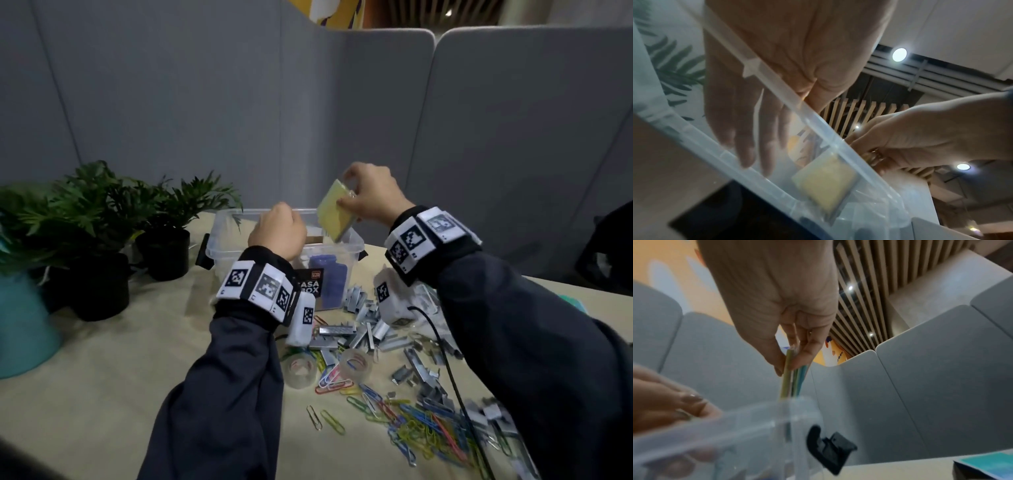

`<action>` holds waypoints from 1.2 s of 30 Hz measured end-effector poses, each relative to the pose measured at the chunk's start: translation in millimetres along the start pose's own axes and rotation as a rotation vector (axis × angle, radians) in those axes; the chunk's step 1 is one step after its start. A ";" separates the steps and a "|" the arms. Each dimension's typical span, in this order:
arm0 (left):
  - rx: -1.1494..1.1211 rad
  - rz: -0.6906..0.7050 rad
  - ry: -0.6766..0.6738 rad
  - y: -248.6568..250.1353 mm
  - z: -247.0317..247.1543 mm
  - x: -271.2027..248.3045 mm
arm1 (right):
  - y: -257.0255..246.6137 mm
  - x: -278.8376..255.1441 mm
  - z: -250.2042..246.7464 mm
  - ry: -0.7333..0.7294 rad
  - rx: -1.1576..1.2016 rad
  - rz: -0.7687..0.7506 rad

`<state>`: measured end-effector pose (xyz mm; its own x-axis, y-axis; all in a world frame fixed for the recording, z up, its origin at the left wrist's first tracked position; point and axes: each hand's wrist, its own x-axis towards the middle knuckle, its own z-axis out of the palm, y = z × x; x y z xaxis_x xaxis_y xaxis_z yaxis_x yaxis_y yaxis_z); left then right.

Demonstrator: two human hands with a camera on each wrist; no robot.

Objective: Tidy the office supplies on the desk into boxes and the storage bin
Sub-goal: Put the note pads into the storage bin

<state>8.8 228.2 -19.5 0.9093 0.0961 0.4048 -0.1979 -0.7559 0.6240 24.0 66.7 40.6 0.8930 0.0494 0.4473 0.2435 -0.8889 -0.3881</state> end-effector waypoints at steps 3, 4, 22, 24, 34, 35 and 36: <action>0.128 -0.012 -0.063 3.3 -1.6 -4.1 | -2.3 8.4 16.4 -0.029 -0.066 0.020; 0.116 -0.017 -0.046 3.5 -3.0 -5.2 | -2.7 10.8 21.3 -0.036 -0.060 0.036; -0.227 -0.052 0.053 1.7 -13.5 -6.7 | -29.5 4.9 56.8 -0.270 -0.457 -0.010; -0.213 -0.044 0.040 1.7 -12.8 -6.6 | -31.0 2.3 55.2 -0.222 -0.576 -0.108; -0.189 -0.040 0.001 0.5 -13.3 -6.1 | -8.7 12.8 44.1 -0.479 -0.904 -0.245; -0.190 -0.040 -0.004 0.5 -13.1 -6.2 | -9.5 13.0 44.3 -0.504 -0.920 -0.242; -0.192 -0.040 -0.006 0.9 -13.0 -6.5 | -11.0 13.1 44.8 -0.508 -0.941 -0.257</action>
<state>-2.0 235.4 -12.9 0.9198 0.1195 0.3737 -0.2273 -0.6141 0.7558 50.0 97.6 14.6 0.9614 0.2722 -0.0411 0.2512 -0.8066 0.5350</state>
